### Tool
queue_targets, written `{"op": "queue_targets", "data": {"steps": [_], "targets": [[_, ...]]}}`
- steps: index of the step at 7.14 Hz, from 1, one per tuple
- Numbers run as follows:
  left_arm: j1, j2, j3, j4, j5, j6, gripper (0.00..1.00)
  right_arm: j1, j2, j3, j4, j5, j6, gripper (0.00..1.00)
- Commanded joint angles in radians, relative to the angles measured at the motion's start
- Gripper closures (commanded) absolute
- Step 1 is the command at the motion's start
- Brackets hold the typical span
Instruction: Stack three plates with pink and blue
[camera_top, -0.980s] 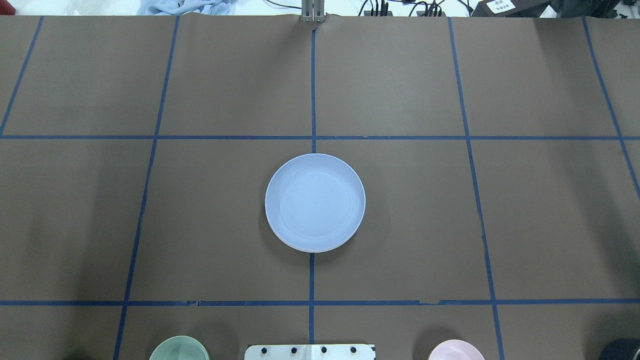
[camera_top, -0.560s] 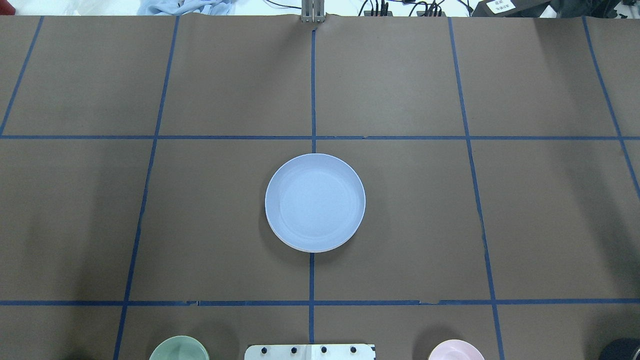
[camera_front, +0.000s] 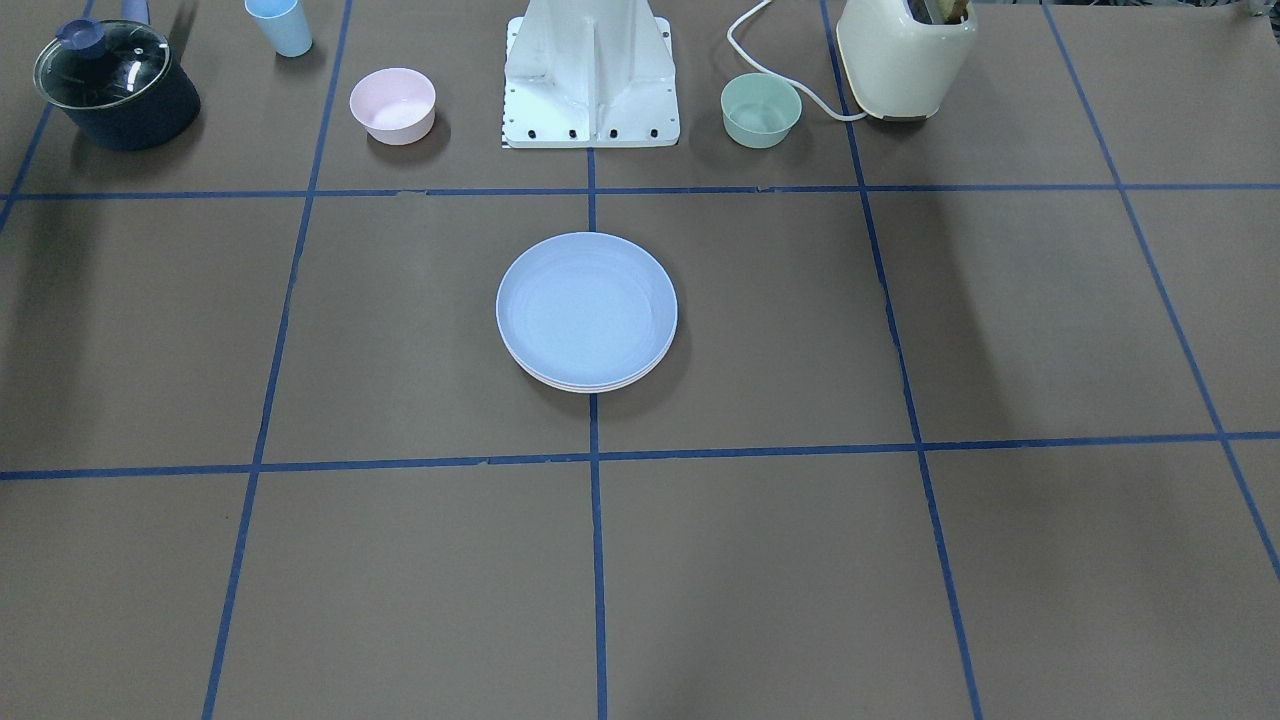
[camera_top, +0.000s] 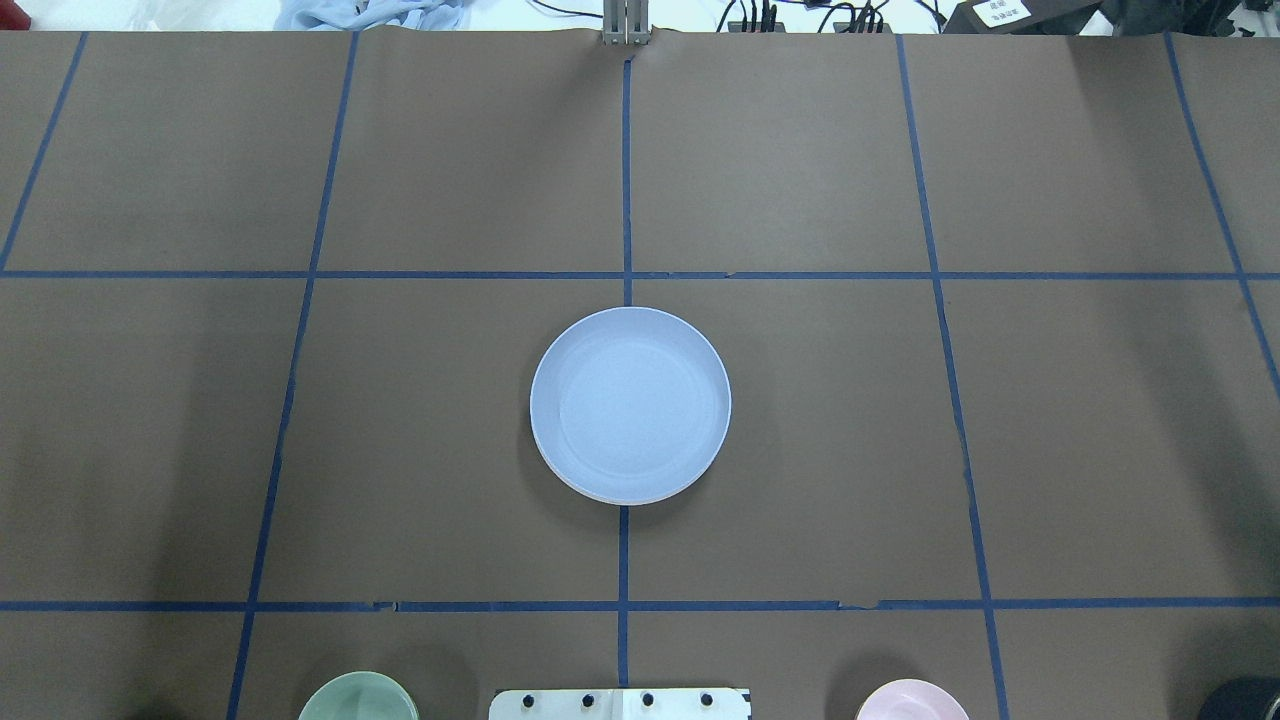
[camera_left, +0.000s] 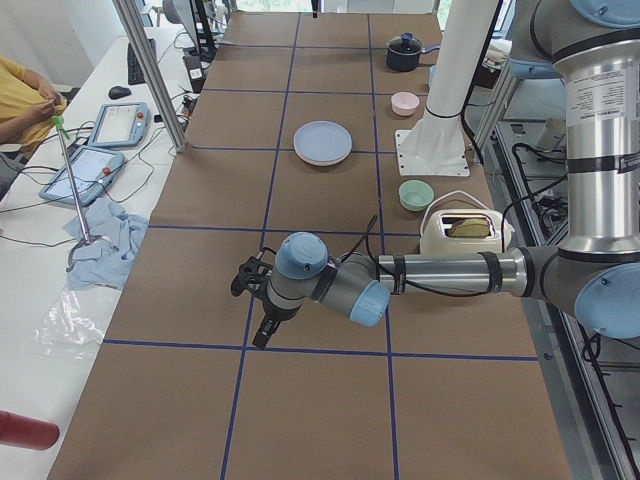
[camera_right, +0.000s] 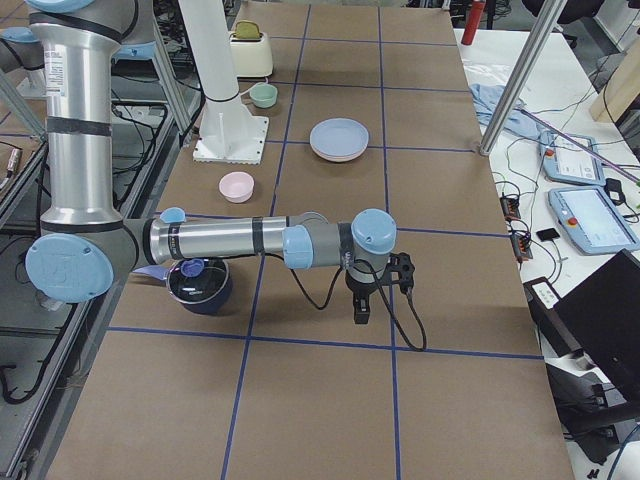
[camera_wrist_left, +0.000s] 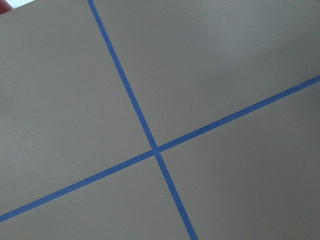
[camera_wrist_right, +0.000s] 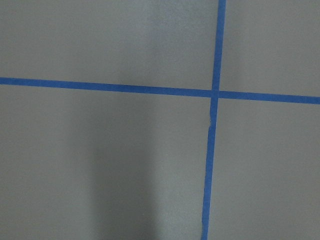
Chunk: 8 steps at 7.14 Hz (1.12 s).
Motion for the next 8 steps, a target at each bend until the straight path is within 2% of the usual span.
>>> {"op": "queue_targets", "data": {"steps": [1,8], "targets": [[-0.004,-0.005,-0.006,0.089,0.002,-0.086,0.01,0.0,-0.004,0.005,-0.001,-0.001,0.0,0.0],[-0.004,0.011,-0.013,0.115,-0.044,-0.091,0.0,0.0,-0.015,0.018,0.001,0.002,0.002,0.0]]}}
